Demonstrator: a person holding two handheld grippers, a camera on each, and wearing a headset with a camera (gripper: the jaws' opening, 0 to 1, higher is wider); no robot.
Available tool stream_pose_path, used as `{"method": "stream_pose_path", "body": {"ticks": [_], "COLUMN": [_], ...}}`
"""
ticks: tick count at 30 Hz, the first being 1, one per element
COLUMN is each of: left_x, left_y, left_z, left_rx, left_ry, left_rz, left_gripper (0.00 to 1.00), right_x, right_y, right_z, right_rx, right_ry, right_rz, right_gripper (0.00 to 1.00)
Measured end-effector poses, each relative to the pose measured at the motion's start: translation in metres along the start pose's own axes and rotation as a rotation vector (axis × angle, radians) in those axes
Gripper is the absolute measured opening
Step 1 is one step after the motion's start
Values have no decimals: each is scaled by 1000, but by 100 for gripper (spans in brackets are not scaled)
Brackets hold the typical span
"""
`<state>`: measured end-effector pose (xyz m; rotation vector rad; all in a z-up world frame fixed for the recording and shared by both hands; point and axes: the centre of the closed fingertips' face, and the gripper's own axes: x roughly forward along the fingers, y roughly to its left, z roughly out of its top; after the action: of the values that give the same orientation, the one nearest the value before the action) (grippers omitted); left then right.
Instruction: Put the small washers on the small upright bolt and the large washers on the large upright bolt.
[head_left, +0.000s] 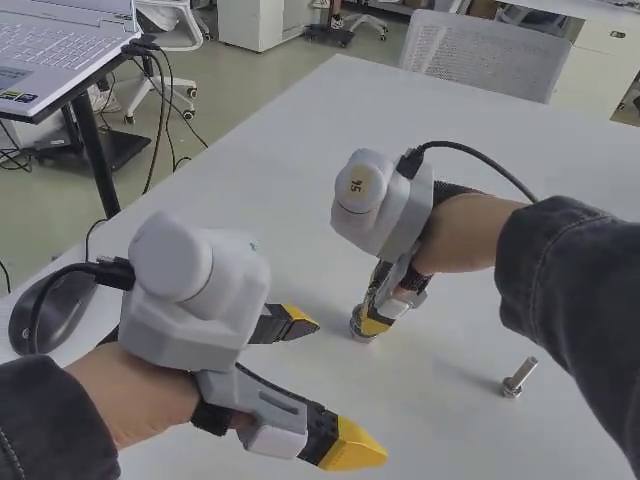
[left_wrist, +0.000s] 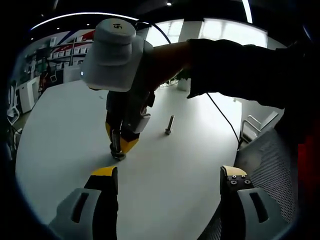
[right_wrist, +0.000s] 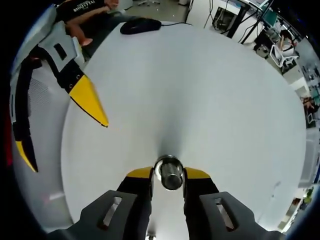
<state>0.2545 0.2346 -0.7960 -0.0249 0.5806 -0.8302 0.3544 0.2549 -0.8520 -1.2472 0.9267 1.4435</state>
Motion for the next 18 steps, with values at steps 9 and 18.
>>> {"method": "stream_pose_path", "body": {"ticks": [9, 18], "left_x": [0, -2], "left_y": [1, 1], "left_z": [-2, -2], "left_rx": [-1, -3], "left_ry": [6, 0], "left_rz": [-2, -2], "left_gripper": [84, 84], "right_x": [7, 14], "right_y": [-3, -5], "right_z": [0, 1], "right_rx": [0, 1], "right_ry": [4, 5], "right_rz": [2, 5], "right_gripper": [24, 24]}}
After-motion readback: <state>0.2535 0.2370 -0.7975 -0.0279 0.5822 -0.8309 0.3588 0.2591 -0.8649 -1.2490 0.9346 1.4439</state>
